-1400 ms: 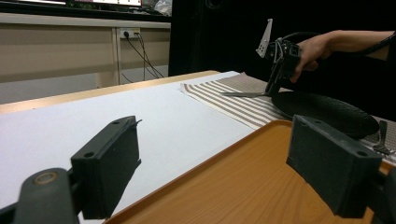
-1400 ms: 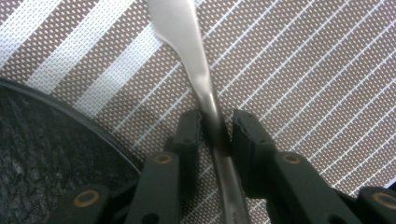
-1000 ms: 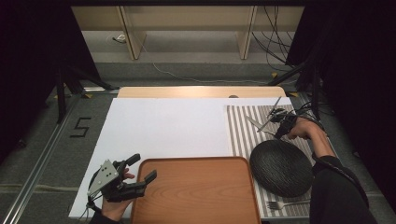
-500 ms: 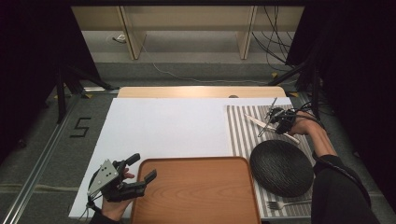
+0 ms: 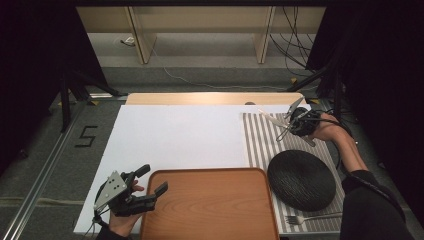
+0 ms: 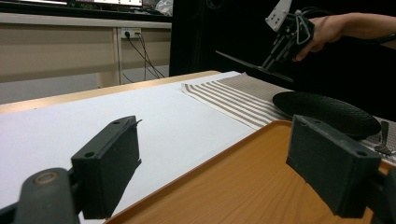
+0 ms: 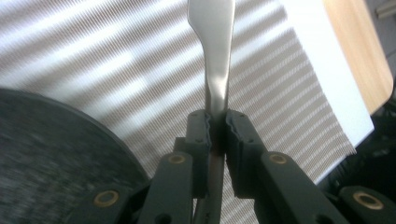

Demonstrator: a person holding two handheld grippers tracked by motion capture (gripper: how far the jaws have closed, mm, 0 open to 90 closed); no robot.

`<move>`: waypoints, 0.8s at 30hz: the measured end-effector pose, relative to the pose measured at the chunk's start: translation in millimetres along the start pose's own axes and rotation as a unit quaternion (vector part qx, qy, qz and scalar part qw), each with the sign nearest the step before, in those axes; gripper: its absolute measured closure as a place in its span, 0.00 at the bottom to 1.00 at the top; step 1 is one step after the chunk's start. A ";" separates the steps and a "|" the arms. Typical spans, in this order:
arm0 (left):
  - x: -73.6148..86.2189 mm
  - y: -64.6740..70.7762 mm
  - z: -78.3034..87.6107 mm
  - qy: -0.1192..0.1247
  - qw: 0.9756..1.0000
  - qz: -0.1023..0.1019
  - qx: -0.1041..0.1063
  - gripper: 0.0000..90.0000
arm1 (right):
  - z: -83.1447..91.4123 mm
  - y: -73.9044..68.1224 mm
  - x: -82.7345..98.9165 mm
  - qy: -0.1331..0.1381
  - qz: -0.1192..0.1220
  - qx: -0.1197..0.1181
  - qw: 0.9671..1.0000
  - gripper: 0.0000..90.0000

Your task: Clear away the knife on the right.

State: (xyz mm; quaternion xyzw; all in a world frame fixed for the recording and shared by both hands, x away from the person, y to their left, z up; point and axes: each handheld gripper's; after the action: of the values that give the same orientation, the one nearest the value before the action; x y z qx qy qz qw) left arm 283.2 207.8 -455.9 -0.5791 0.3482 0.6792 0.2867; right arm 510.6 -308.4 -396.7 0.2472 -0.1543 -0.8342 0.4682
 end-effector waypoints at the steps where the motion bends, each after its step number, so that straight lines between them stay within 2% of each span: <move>1: -0.1 0.0 0.3 0.001 1.000 -0.001 -0.001 0.18 | 2.5 -0.8 -0.5 0.015 0.001 -0.001 1.000 0.90; 4: -0.2 0.0 0.3 0.001 1.000 -0.002 -0.001 0.18 | 11.2 -5.7 -1.4 0.044 -0.025 -0.012 0.999 0.90; 7: -0.2 0.4 0.1 0.001 1.000 -0.002 -0.001 0.18 | 19.7 -12.8 0.2 0.094 -0.065 -0.032 0.993 0.90; 8: -0.2 0.4 0.1 0.001 1.000 -0.002 -0.001 0.18 | 19.7 -12.8 0.2 0.094 -0.065 -0.032 0.993 0.90; 9: -0.2 0.5 0.3 0.002 1.000 -0.002 -0.001 0.18 | 24.3 -19.3 1.6 0.123 -0.087 -0.049 0.987 0.90; 10: -0.2 0.4 0.4 0.002 1.000 -0.002 -0.002 0.18 | 26.1 -22.7 2.1 0.136 -0.096 -0.057 0.984 0.90; 11: -0.1 0.3 0.4 0.001 1.000 -0.001 -0.002 0.18 | 27.5 -25.4 2.5 0.145 -0.102 -0.062 0.982 0.90; 16: -0.4 0.8 0.2 0.000 1.000 -0.004 -0.001 0.18 | 33.8 -41.0 3.4 0.195 -0.144 -0.101 0.965 0.90; 17: -0.5 0.9 0.4 -0.001 1.000 -0.005 -0.001 0.18 | 34.8 -43.1 3.5 0.201 -0.149 -0.104 0.963 0.90; 18: -0.5 0.9 0.4 -0.001 1.000 -0.005 -0.001 0.18 | 34.8 -43.1 3.5 0.201 -0.149 -0.104 0.963 0.90; 19: -0.4 0.8 0.6 0.002 1.000 -0.003 -0.002 0.18 | 36.6 -47.2 4.4 0.216 -0.162 -0.109 0.957 0.90; 21: -0.4 0.4 0.4 0.002 1.000 -0.001 -0.001 0.18 | 37.7 -51.1 5.2 0.229 -0.172 -0.125 0.950 0.90; 23: -0.7 1.1 0.8 0.000 1.000 -0.005 -0.001 0.18 | 40.8 -55.2 3.5 0.232 -0.171 -0.127 0.949 0.90; 24: -0.9 1.5 0.8 0.001 1.000 -0.005 -0.001 0.18 | 42.8 -57.3 2.9 0.236 -0.174 -0.131 0.947 0.90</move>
State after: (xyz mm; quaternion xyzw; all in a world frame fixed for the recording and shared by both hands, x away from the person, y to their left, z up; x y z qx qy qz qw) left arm 281.7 207.6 -454.7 -0.5819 0.3447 0.6773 0.2895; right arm 445.2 -280.4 -390.0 0.3963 0.1169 -0.8332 0.3675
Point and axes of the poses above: each handheld gripper's, and its own axes: z roughly backward along the jaws, x roughly out of its underside, y roughly to its right, and after that the axes turned 10 degrees about x, right-handed
